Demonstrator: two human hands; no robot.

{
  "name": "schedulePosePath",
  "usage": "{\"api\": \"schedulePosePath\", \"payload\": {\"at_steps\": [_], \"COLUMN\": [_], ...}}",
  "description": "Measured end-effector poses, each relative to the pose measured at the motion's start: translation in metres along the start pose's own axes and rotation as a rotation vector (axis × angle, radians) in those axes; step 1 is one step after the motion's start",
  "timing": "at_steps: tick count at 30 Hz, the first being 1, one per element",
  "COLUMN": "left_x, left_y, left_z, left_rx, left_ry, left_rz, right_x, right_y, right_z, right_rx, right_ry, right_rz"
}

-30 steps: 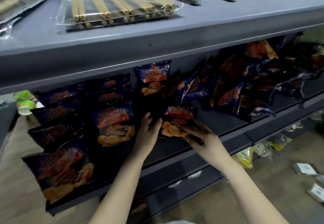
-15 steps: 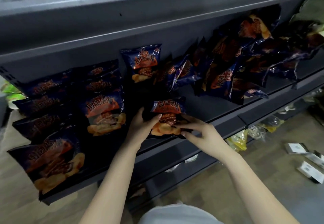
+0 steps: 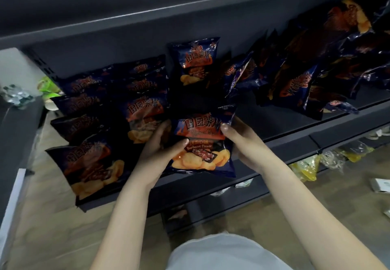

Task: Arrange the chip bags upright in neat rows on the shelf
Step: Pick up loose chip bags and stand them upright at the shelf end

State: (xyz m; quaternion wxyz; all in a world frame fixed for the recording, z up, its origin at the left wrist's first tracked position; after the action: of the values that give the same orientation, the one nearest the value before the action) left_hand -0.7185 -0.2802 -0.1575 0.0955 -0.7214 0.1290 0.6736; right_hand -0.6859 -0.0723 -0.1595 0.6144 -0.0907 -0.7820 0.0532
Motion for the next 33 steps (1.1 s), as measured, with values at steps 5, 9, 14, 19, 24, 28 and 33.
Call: {"api": "schedulePosePath", "payload": {"at_steps": [5,9,14,19,24,28,33], "left_x": [0.006,0.011,0.015,0.031,0.03,0.023,0.024], "left_y": [0.02,0.036,0.042,0.034,0.024,0.024,0.041], "left_z": [-0.023,-0.041,-0.057,-0.066,-0.076,-0.086,-0.092], "left_rx": [-0.138,-0.274,-0.409,-0.557,-0.612,-0.787,-1.05], "left_ry": [0.002,0.018,-0.033,-0.002,-0.106,-0.243,-0.136], "left_rz": [0.004,-0.027,0.068,0.203,0.369,0.669,0.736], "right_x": [-0.005,-0.01,-0.017,-0.019,-0.017,-0.021,-0.026], "right_y": [-0.041,-0.065,-0.083,-0.088,-0.089,-0.097,-0.107], "right_z": [0.011,0.02,0.031,0.045,0.058,0.06,0.059], "right_rx": [0.014,0.067,0.107,0.098,-0.046,-0.098,-0.16], "right_ry": [0.034,0.07,0.139,0.222,0.311,0.342,0.33], "right_rz": [0.167,0.131,-0.023,-0.223,-0.309,-0.311,-0.327]}}
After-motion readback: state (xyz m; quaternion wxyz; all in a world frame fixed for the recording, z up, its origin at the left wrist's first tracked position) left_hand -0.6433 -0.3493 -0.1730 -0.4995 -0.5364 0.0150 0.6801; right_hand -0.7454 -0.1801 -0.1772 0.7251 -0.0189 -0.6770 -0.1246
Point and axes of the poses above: each hand's wrist, its own z-axis towards the middle knuckle, its own y-axis out of the back of the hand, x = y × z, the point moved 2 cm from there along z, towards the middle knuckle, and after that the axes turned 3 degrees about -x, right-handed, at the moved point
